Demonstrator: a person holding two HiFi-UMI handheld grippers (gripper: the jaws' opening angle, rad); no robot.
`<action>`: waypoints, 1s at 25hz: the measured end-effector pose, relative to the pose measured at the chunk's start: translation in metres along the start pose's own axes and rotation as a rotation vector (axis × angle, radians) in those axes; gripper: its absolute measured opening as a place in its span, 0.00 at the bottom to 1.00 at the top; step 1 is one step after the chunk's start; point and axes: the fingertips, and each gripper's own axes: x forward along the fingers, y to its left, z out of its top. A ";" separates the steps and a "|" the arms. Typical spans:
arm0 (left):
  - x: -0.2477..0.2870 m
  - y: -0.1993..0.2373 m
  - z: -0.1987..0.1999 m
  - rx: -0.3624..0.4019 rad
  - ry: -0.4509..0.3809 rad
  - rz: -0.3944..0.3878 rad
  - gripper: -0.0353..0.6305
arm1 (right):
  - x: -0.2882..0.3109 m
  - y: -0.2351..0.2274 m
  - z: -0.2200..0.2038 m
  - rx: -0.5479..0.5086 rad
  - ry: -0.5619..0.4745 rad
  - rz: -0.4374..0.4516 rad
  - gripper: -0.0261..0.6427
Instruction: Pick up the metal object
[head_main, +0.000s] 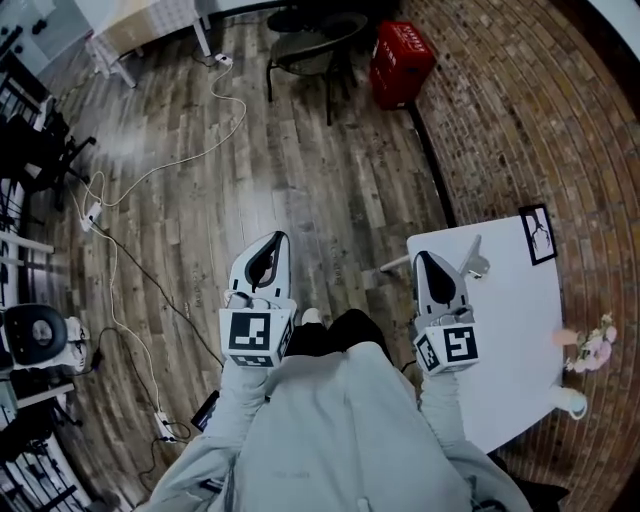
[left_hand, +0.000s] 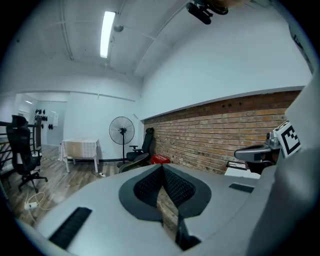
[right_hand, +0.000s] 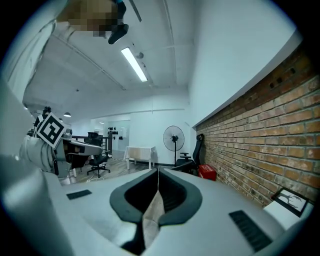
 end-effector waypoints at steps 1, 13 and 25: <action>0.004 -0.001 -0.001 -0.001 0.006 -0.013 0.10 | 0.001 -0.001 -0.001 0.002 0.007 -0.008 0.08; 0.087 -0.029 0.003 0.022 0.044 -0.146 0.10 | 0.027 -0.058 -0.014 0.049 0.033 -0.117 0.08; 0.255 -0.137 0.059 0.124 0.007 -0.480 0.10 | 0.012 -0.206 -0.002 0.114 -0.003 -0.484 0.08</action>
